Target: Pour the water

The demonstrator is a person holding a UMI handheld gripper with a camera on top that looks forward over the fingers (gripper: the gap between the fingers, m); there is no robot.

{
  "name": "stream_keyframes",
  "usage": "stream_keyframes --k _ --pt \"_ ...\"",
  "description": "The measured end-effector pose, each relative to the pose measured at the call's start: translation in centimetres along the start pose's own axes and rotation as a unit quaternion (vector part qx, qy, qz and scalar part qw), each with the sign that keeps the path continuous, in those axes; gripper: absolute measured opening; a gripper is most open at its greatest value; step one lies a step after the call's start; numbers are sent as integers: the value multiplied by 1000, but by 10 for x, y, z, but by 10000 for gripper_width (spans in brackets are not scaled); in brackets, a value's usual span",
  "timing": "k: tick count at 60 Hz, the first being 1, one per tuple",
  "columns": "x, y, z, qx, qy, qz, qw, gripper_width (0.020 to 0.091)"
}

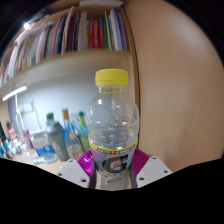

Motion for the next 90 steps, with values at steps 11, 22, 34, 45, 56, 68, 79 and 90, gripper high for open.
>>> stream_keyframes --k 11,22,34,45,56,68,79,90 --pt "85 -26 1 -10 13 31 999 498" --pt "116 -28 9 -20 52 1 998 521" --pt "117 -31 7 -21 35 1 999 523" --pt "121 -28 5 -18 68 54 996 643" --pt "122 10 5 -44 91 95 990 849" --pt "119 85 -10 -33 74 128 988 845" --pt "101 187 -18 -19 34 143 989 839" --pt "76 295 -18 -9 18 138 990 838"
Point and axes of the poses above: the point between the fingertips, and its own axes, seen from behind it with the camera up: z to the left, x down, y backward, against the way the camera looks, the point moved 7 cm from there along y, backward, against the way the camera looks, and after that the axes turned 11 degrees about x, right-handed, at the moved point
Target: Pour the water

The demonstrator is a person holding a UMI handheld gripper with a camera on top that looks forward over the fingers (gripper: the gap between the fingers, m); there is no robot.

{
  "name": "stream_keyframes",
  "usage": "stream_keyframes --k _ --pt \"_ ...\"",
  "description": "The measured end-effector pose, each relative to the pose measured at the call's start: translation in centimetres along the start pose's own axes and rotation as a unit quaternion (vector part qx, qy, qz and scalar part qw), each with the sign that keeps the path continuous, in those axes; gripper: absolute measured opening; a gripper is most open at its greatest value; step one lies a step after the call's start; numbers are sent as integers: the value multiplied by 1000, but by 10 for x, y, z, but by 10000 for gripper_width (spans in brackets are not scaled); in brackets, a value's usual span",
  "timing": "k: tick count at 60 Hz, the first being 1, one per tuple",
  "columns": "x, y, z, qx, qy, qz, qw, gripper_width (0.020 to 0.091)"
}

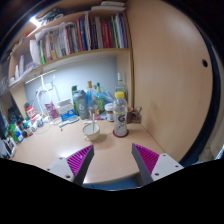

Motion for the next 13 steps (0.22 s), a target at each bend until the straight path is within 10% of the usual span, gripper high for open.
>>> stream_keyframes --k 13 --pt "8 121 11 -6 -11 6 1000 842"
Point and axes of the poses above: the point between the fingertips, and its own axes, seen from behind it with the camera up: z to the left, x down, y backward, against the way the camera looks, the point moved 7 cm from there along y, backward, against the way the camera looks, and after that the axes turned 11 degrees about x, right-handed, at the moved point
